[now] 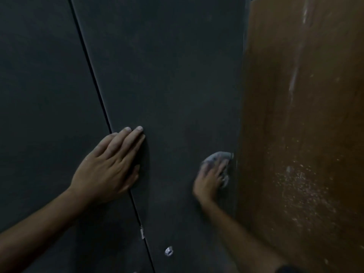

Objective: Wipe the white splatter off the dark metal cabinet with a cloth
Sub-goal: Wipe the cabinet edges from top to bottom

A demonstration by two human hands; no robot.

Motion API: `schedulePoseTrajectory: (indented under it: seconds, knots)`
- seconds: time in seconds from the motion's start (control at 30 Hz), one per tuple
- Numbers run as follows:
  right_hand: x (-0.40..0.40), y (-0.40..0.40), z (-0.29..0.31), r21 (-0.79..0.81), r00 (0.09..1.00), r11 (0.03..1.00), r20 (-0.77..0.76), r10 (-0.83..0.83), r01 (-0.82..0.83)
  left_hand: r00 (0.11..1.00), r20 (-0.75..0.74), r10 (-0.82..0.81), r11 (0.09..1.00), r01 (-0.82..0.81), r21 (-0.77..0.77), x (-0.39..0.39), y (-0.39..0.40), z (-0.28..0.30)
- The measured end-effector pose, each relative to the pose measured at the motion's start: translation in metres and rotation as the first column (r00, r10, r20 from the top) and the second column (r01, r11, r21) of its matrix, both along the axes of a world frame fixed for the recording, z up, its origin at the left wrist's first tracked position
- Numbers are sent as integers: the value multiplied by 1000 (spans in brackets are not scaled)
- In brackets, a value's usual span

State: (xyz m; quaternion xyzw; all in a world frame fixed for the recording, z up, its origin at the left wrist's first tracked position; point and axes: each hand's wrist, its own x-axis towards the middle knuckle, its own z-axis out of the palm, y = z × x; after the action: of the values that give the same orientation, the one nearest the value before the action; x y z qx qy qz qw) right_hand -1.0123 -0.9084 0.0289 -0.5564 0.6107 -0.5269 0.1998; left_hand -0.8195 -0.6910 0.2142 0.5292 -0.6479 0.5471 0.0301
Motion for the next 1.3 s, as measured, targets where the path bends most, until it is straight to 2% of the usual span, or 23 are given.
schedulePoseTrajectory:
  seconds: [0.07,0.1,0.17,0.23,0.3,0.37,0.43,0.5,0.57,0.63,0.7,0.73,0.83,0.9,1.0,1.07,1.13,1.2,1.3]
  knots:
    - [-32,-49,27,291,968,956,231,-98,28,1000,3,11,1000,-11,7,-2,-2,0]
    - [-37,-54,34,356,950,934,286,-128,19,1000,1,10,1000,-10,16,-2,-2,0]
    - [-13,-21,27,307,959,952,265,-97,12,1000,-2,2,1000,-2,25,-2,-1,0]
    - [48,65,3,232,987,973,158,-33,-4,1000,-10,-11,1000,12,27,-1,-2,1]
    - [100,153,-32,182,988,977,127,85,-108,999,-21,-29,999,30,41,-1,-1,2]
    - [116,177,-47,148,966,961,147,214,-235,998,-34,-48,998,49,44,1,-2,3]
    - [88,133,-54,205,972,958,164,169,-201,999,-20,-50,997,51,52,2,-1,3]
    - [46,62,-50,378,972,925,232,-48,-44,1000,9,-29,998,29,60,4,-2,2]
    - [-2,-3,-46,505,935,861,328,-136,-52,999,34,-15,999,14,47,3,-4,0]
    - [-20,-29,-45,499,919,865,365,-152,-55,999,43,-12,999,11,40,2,-5,-1]
    - [3,-6,-48,441,928,896,315,-199,43,999,46,-16,999,14,33,2,-6,-2]
    - [25,21,-54,421,942,907,291,-167,31,999,45,-17,1000,16,26,2,-4,-2]
    - [57,95,-79,326,946,922,305,106,-209,999,27,-31,999,30,29,-2,-4,0]
    - [35,70,-82,323,930,904,324,171,-279,999,32,-31,999,30,31,-2,-3,1]
    - [-27,-24,-44,456,937,880,348,-42,-130,999,36,-31,999,31,-11,-5,-4,0]
    - [-57,-68,1,460,930,881,359,-74,-108,999,13,-46,998,47,-40,-7,-5,0]
    - [-63,-81,57,336,946,940,321,-49,-65,998,-15,-55,998,54,-42,-10,-7,1]
    - [-59,-82,117,145,968,989,251,-17,-20,998,-29,-61,997,60,-38,-11,-6,2]
    - [-61,-94,219,-130,985,991,170,22,0,996,-53,-65,997,63,-43,-12,-7,4]
